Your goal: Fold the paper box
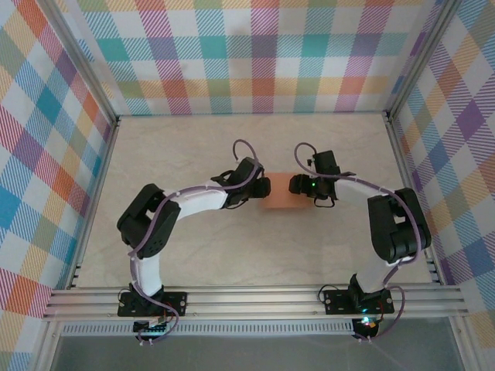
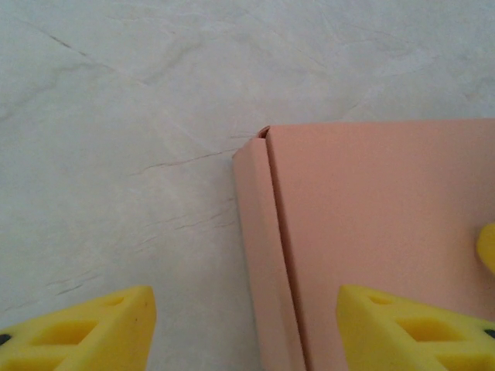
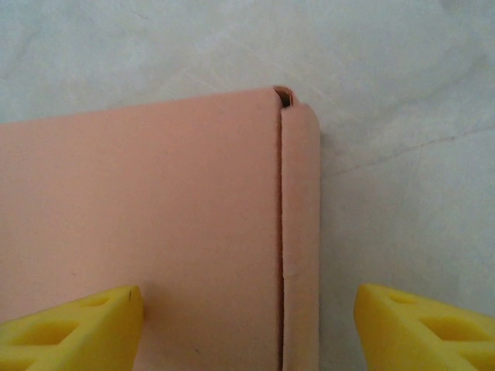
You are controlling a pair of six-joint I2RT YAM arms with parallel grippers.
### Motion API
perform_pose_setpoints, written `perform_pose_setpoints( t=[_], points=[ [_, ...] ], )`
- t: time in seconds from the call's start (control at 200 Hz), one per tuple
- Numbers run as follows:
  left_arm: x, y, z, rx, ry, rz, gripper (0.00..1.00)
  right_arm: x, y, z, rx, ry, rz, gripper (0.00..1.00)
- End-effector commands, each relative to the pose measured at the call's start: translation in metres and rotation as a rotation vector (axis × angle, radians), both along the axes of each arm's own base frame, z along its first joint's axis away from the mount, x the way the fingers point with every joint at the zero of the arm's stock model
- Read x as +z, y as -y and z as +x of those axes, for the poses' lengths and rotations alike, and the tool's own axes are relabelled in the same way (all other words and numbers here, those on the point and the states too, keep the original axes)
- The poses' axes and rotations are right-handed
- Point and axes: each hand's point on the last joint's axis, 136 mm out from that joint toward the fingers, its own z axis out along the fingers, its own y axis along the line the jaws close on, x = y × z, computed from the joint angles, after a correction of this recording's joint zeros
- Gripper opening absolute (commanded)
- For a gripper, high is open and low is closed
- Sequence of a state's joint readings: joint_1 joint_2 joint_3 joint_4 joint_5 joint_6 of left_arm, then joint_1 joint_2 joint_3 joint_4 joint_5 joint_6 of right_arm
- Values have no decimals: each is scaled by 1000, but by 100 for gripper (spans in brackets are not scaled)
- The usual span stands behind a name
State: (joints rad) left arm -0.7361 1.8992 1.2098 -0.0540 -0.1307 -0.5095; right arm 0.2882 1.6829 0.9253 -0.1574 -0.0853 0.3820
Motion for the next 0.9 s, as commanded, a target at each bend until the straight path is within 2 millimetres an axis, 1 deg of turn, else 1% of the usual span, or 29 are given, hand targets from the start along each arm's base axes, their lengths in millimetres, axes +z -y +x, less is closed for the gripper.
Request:
perform_pose_setpoints(
  t=[0.0,0.08,0.165,0.225,0.315,0.435,0.51,0.635,0.745,0.895],
  points=[
    [-13,9,1,-17,-49,-29,61,-10,2,-5,-4,-29,0,70],
    [-19,9,-1,-13,-59,-28,57,-1,1,-4,-1,-5,11,70],
    [-23,5,-2,-7,-64,-14,56,14,0,-2,4,23,28,70],
    [-20,4,-2,-3,-58,-13,55,23,0,-1,-1,39,48,73],
    [-12,2,-2,1,-33,-21,59,32,3,1,-20,54,90,77],
    [1,0,-1,4,6,-48,67,33,3,2,-37,37,177,80],
    [3,-1,0,5,7,-74,67,32,3,2,-51,19,255,81],
    [-12,-7,1,34,-48,-118,60,30,6,3,-82,5,353,81],
    [-14,-9,0,46,-58,-170,57,25,9,4,-89,-15,381,81],
    [-13,-12,-1,45,-66,-217,52,18,4,4,-74,-45,448,81]
  ],
)
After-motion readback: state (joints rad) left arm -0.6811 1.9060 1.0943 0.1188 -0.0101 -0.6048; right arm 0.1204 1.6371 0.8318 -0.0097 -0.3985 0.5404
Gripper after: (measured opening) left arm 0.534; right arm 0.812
